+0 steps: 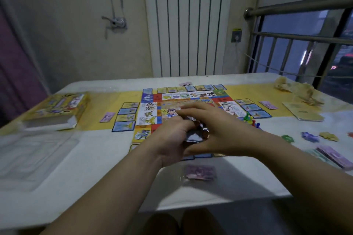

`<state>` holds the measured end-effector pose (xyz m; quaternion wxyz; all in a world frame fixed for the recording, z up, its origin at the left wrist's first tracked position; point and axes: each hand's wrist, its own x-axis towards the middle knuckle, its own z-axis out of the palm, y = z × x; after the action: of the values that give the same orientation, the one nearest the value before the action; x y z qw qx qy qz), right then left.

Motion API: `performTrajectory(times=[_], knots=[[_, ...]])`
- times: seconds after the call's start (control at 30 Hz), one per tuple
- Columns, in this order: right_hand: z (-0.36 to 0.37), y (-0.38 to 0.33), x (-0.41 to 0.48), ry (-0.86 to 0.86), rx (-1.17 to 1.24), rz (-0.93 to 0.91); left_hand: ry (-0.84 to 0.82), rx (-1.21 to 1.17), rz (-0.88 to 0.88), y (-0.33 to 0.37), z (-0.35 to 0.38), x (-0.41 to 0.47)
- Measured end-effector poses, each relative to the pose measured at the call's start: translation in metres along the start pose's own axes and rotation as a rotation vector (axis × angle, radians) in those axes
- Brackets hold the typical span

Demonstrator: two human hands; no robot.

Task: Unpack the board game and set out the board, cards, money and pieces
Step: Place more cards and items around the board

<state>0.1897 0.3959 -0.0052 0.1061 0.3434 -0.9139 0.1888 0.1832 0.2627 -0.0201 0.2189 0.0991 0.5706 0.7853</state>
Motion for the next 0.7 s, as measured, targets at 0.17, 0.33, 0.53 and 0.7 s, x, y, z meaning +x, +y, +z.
performTrajectory(times=[0.17, 0.33, 0.53, 0.7], knots=[[0.002, -0.004, 0.009, 0.039, -0.01, -0.008, 0.036, 0.014, 0.05, -0.001, -0.009, -0.005], [0.004, -0.003, 0.01, 0.051, -0.055, -0.008, 0.052, 0.015, 0.049, -0.002, -0.016, -0.009], [-0.003, 0.0, 0.008, 0.113, 0.324, 0.263, 0.088, 0.266, 0.055, -0.011, -0.022, -0.011], [0.002, 0.012, 0.005, 0.122, 0.477, 0.438, 0.14, 0.419, 0.076, -0.014, -0.022, -0.013]])
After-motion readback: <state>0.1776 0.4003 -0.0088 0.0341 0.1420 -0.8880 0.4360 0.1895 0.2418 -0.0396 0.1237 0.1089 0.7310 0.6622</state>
